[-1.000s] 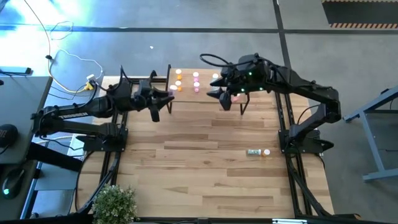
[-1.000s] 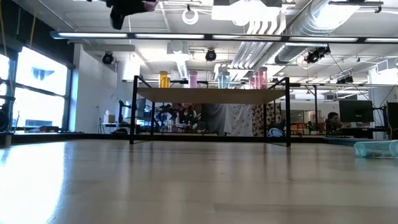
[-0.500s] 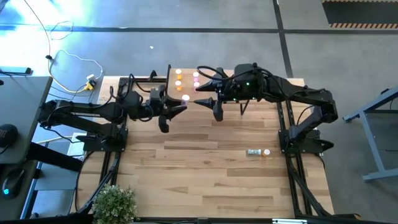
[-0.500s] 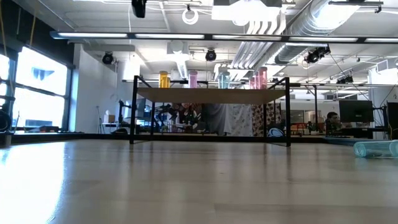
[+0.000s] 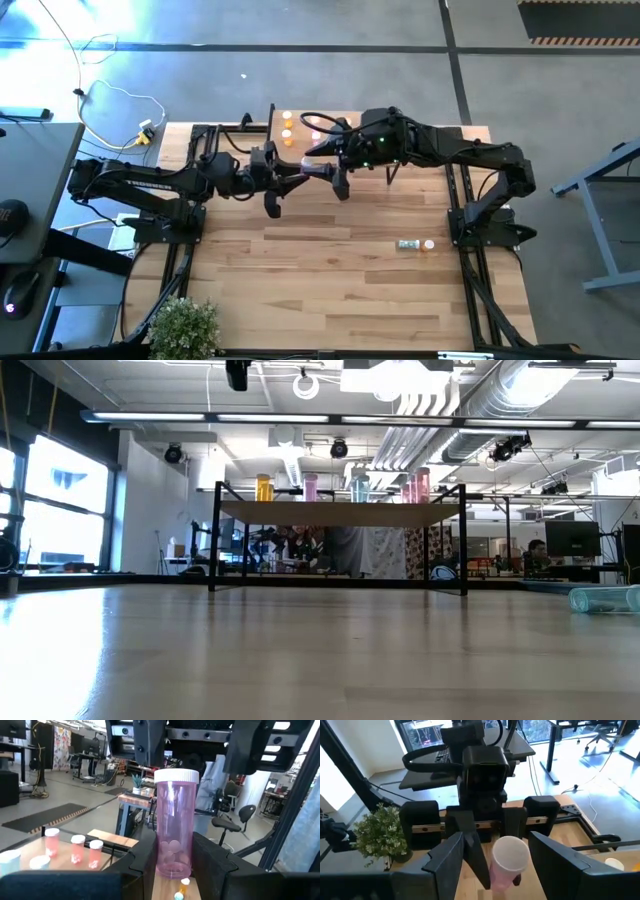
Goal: Pick and place medicine bottles onto shelf by color
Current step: Put the purple medicine bottle on the shelf aligned with the other purple medicine bottles
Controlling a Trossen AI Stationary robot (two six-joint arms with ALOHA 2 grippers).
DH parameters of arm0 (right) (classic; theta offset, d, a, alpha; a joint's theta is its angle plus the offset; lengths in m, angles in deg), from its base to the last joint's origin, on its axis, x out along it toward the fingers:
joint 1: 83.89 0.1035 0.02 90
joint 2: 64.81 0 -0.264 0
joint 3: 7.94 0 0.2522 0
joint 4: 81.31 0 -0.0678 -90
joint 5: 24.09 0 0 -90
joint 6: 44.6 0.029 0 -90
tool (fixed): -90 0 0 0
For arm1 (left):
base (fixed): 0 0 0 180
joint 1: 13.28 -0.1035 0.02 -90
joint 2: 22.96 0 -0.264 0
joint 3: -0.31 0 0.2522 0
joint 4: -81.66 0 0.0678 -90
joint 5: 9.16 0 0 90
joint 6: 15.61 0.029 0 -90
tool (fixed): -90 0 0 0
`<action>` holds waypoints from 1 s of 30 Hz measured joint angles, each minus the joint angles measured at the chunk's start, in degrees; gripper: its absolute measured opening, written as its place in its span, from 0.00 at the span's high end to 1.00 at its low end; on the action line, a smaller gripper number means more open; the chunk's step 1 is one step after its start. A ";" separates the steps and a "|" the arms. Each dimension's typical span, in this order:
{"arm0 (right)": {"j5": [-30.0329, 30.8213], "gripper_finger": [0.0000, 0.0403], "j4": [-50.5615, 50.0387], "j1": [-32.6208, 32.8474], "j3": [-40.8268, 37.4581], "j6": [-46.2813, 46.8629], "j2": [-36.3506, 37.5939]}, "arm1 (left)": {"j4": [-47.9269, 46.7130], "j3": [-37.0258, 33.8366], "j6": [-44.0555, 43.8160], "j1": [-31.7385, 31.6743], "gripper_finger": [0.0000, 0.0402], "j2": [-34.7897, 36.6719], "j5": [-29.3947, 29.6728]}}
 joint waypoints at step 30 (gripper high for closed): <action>1.29 0.72 -1.36 -0.04 0.02 1.60 -1.19 | 0.56 0.00 0.44 0.00 0.76 0.02 0.90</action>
